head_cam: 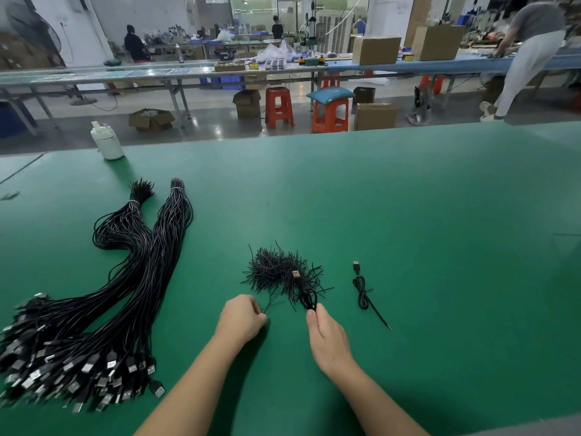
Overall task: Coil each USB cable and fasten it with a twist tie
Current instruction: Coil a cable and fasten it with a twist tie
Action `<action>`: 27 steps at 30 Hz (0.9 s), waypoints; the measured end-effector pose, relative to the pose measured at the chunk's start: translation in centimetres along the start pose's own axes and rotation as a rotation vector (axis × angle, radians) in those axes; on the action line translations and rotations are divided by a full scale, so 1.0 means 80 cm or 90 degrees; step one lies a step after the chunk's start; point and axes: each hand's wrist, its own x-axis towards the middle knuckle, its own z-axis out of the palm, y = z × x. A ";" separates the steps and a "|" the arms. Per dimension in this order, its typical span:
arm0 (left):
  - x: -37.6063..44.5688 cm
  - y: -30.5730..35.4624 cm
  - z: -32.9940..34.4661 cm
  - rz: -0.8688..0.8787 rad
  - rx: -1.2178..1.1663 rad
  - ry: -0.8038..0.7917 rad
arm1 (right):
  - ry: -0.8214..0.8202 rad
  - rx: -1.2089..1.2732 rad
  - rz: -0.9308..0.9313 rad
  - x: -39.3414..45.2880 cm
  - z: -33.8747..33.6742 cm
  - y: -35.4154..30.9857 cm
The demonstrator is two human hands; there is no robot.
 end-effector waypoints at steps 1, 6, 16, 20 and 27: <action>-0.004 -0.006 -0.002 0.000 0.000 0.001 | -0.005 0.008 0.005 0.000 -0.001 0.000; -0.022 -0.023 -0.005 0.022 -0.001 0.023 | -0.037 0.038 0.035 0.002 -0.006 -0.004; -0.031 -0.018 -0.009 0.030 -0.086 0.034 | -0.060 0.045 0.057 0.001 -0.011 -0.009; -0.030 -0.020 -0.009 0.037 -0.106 0.033 | -0.074 0.053 0.074 0.002 -0.011 -0.010; -0.030 -0.017 -0.008 0.002 -0.111 0.043 | -0.085 0.042 0.064 0.003 -0.013 -0.013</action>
